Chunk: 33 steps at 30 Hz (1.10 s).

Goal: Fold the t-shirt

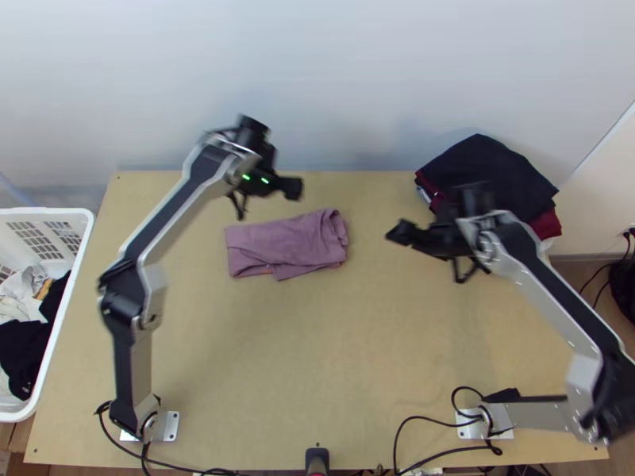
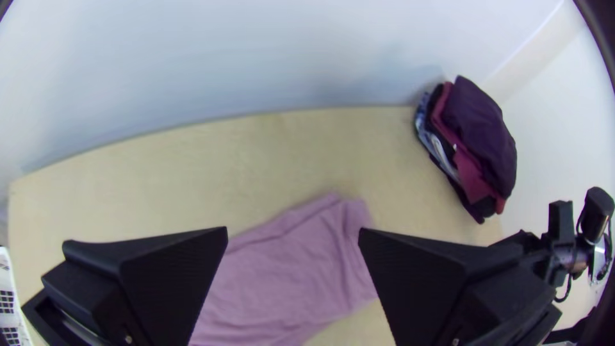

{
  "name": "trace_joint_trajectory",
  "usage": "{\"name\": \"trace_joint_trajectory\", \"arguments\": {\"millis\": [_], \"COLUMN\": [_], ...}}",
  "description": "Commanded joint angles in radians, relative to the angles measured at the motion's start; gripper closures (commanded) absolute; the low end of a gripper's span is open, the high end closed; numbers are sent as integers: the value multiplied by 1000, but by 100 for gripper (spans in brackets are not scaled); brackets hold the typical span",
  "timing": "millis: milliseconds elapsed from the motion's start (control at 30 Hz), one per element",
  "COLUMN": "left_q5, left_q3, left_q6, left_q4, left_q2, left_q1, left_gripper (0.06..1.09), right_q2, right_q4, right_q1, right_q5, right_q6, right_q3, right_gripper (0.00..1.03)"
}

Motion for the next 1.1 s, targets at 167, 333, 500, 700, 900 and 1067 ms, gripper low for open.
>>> {"name": "trace_joint_trajectory", "arguments": {"millis": [167, 333, 500, 700, 900, 1067], "left_q5": [-80, -80, -78, -78, -78, -80], "left_q3": [-15, -69, -117, -173, -221, -236], "left_q6": [72, 87, 99, 102, 116, 124], "left_q4": [-67, -93, -115, -121, -122, -131], "left_q2": [-262, -365, -439, -505, -557, -578], "left_q1": [125, 231, 317, 387, 438, 465], "left_gripper": [9, 9, 9, 9, 9, 9], "right_q2": [230, 352, 458, 553, 618, 659], "right_q4": [6, -4, -7, -17, -17, -17], "right_q1": [127, 179, 222, 265, 274, 256], "right_q5": [105, 142, 154, 223, 292, 298], "right_q6": [-58, -57, -57, -63, -76, -75], "right_q3": [210, 330, 412, 488, 524, 535], "right_gripper": [3, 3, 3, 3, 3, 3]}}
